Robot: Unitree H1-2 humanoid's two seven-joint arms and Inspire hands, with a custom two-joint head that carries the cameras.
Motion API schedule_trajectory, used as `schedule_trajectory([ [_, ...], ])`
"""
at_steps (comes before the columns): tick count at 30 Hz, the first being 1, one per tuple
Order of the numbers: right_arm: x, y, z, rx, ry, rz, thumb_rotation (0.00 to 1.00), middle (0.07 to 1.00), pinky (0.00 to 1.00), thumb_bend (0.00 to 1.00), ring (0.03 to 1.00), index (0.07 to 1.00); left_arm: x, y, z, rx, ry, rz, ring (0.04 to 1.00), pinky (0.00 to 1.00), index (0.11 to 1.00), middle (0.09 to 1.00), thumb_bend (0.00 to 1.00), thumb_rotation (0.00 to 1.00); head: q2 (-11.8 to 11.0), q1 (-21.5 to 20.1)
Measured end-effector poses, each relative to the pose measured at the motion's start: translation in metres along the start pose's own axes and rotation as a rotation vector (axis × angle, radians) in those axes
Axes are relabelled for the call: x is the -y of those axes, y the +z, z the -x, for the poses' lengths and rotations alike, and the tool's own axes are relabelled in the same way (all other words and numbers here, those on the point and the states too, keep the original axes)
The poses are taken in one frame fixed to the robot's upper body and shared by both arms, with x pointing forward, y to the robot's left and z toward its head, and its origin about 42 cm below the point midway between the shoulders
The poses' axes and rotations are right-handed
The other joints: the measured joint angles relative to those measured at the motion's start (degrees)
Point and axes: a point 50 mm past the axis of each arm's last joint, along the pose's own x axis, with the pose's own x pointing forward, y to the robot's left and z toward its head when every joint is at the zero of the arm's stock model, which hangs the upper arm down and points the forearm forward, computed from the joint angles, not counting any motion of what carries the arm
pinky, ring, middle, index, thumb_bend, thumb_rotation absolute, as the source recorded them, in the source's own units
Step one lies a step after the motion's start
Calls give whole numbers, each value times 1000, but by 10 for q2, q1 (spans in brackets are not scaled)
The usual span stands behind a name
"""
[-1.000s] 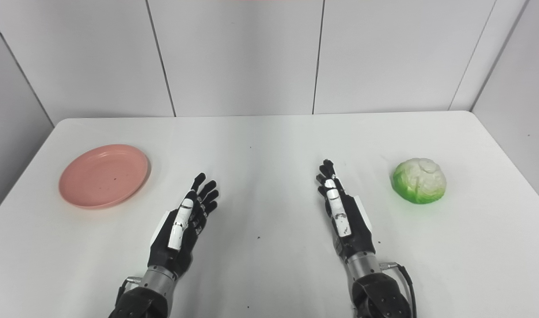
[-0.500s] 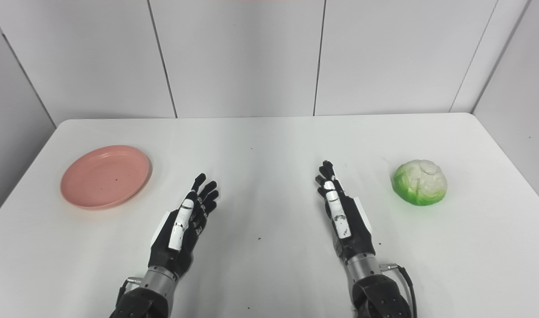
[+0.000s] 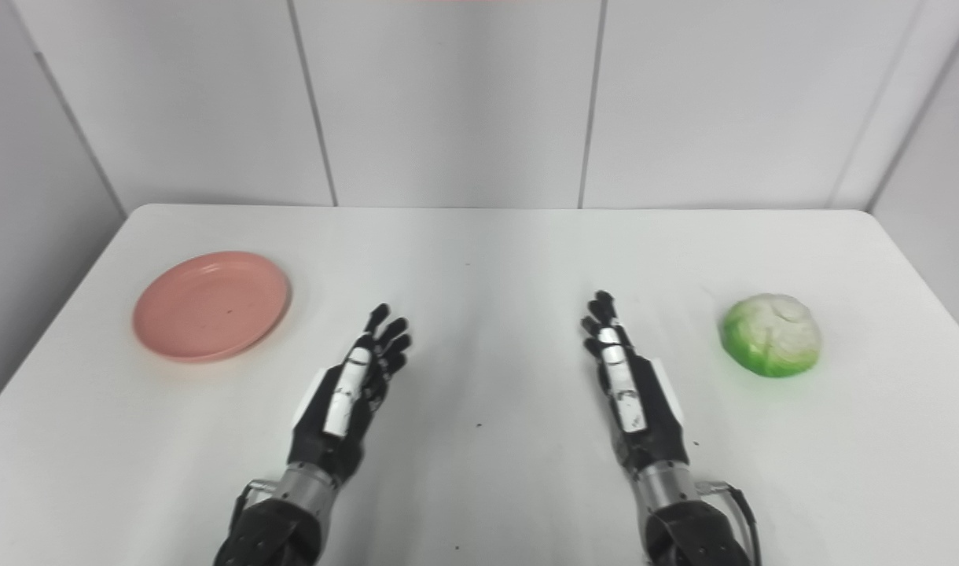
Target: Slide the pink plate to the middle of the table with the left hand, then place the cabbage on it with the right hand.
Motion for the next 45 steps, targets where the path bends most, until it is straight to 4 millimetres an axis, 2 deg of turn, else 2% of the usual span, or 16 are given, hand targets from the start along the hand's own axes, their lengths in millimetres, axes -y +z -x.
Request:
schedule_trajectory([
  [2,3,-1,-1,12,6,-2,1000,987,1000,399,975,999,3,-1,-4,4,-3,-6,960,987,976,958,421,1000,-3,5],
  [4,7,-1,-4,23,8,4,1000,991,1000,414,980,1000,6,-2,-8,17,-8,-10,959,985,972,958,427,1000,-20,31],
  [9,15,-2,-8,37,16,-4,1000,997,1000,415,986,1000,16,-4,-24,62,-22,-13,946,966,961,951,447,1000,-39,49],
  [11,17,-2,-10,50,18,-8,1000,996,1000,414,986,1000,18,-5,-27,75,-27,-17,947,964,966,953,452,1000,-56,66],
  [13,21,-4,-10,51,27,-3,1000,997,1000,415,984,1000,21,-6,-32,87,-35,-24,946,961,968,953,449,1000,-56,66],
  [19,30,-6,-18,86,31,0,1000,996,1000,387,979,1000,26,-8,-39,98,-36,-27,945,952,960,946,428,1000,-82,99],
  [24,34,-6,-23,117,48,4,1000,998,1000,402,981,1000,30,-9,-44,102,-41,-26,947,955,961,946,422,1000,-84,113],
  [30,38,-6,-26,125,61,-13,1000,999,1000,414,983,1000,33,-10,-46,100,-37,-42,946,953,959,942,407,1000,-77,130],
  [45,43,-5,-29,145,66,-7,998,986,992,429,970,999,35,-11,-47,99,-37,-59,952,960,965,949,428,1000,-61,132],
])
